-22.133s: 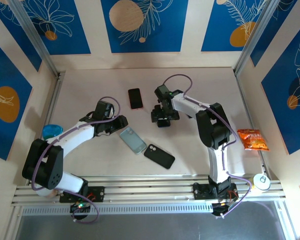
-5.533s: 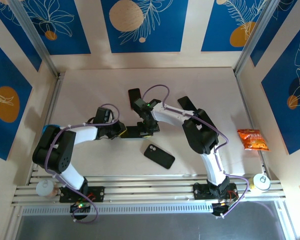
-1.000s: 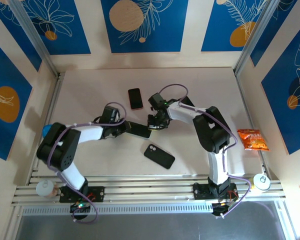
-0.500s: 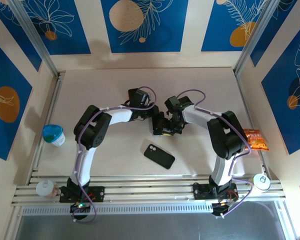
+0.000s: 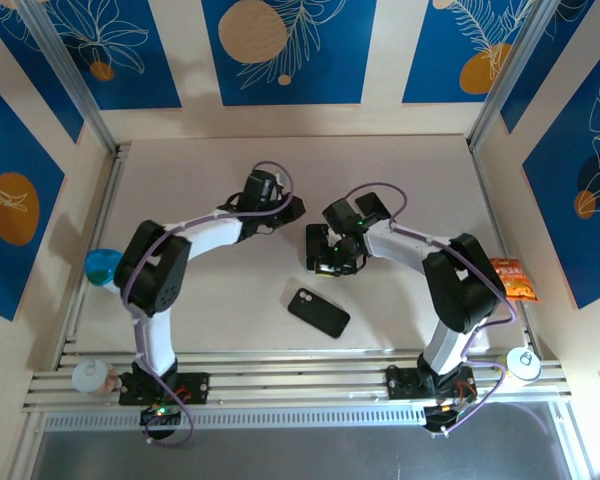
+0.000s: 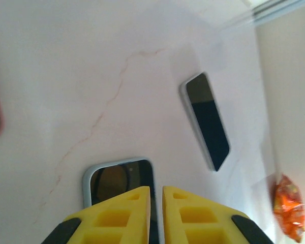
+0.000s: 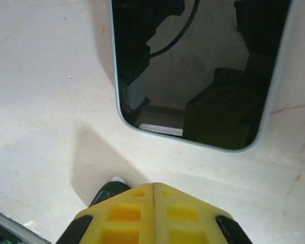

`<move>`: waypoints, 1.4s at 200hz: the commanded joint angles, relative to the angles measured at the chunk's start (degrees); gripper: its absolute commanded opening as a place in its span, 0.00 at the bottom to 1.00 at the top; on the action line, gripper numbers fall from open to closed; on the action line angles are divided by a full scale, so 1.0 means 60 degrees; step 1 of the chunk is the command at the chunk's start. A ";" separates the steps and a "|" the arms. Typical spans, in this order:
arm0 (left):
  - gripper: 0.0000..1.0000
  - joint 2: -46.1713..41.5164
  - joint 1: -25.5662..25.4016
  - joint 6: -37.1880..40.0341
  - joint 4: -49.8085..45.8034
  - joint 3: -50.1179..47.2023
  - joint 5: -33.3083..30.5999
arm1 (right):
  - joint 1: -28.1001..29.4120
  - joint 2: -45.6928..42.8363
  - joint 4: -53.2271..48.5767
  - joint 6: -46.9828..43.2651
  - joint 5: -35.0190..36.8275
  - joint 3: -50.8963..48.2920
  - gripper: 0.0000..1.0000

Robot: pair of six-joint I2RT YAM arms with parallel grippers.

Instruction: Put the phone into the phone case

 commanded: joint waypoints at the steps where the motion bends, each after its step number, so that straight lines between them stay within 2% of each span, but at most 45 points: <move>1: 0.16 -0.0977 0.0242 0.0213 -0.0171 -0.0559 -0.0149 | -0.0020 0.0459 0.0081 0.0137 -0.0344 -0.0055 0.00; 80: 0.16 -0.2515 0.0422 0.0167 -0.0456 -0.2519 -0.0572 | -0.0590 0.1673 -0.0137 -0.0543 -0.0101 0.0913 0.00; 171: 0.17 -0.2821 0.0470 0.0318 -0.0820 -0.2796 -0.0779 | -0.1349 0.4220 -0.1174 -0.1556 -0.0136 0.4948 0.00; 223: 0.17 -0.3334 0.0519 0.0492 -0.1207 -0.3159 -0.1000 | -0.1503 0.5849 -0.1540 -0.1480 -0.0445 0.7104 0.00; 280: 0.17 -0.3925 0.0510 0.0611 -0.1557 -0.3522 -0.1196 | -0.1598 0.6636 -0.1948 -0.1477 -0.0134 0.8890 0.00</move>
